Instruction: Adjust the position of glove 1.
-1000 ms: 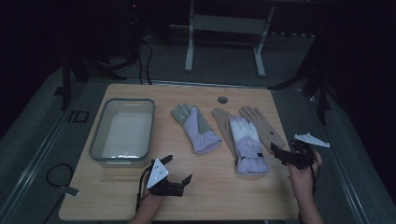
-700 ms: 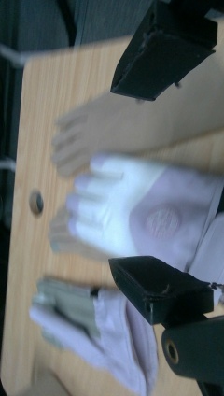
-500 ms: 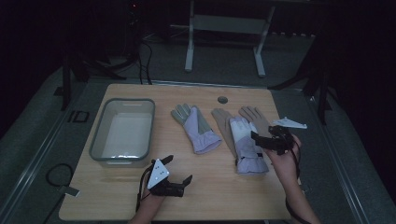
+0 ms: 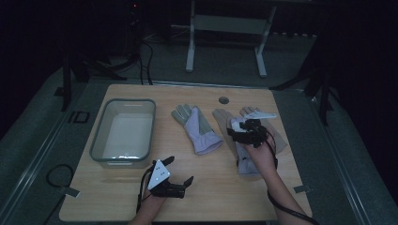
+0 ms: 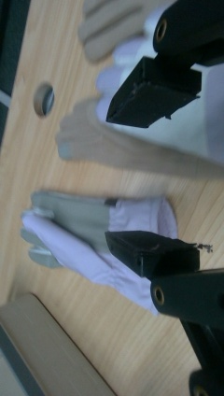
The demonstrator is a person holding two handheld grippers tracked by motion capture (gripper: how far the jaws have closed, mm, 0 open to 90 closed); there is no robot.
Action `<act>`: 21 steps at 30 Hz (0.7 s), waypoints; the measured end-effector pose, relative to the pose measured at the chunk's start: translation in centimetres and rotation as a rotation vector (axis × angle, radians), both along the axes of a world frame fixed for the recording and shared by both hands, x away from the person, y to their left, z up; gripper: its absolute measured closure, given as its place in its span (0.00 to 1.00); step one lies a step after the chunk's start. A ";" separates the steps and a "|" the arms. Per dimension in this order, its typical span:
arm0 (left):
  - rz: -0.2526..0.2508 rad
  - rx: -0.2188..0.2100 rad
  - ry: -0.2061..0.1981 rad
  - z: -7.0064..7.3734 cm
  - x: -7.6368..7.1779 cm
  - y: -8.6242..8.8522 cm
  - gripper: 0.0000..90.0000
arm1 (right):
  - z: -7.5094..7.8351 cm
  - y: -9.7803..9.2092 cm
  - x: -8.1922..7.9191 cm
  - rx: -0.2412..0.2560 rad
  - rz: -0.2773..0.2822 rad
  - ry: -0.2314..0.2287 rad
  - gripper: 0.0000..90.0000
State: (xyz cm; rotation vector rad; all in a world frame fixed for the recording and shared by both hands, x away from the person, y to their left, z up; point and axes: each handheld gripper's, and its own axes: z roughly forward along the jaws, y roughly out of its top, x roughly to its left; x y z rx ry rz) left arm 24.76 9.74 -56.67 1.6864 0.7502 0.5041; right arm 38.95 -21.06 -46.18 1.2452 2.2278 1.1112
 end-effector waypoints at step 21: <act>0.000 0.009 -0.001 0.0 0.0 0.0 0.00 | -3.9 8.0 5.2 -0.081 0.156 0.069 0.59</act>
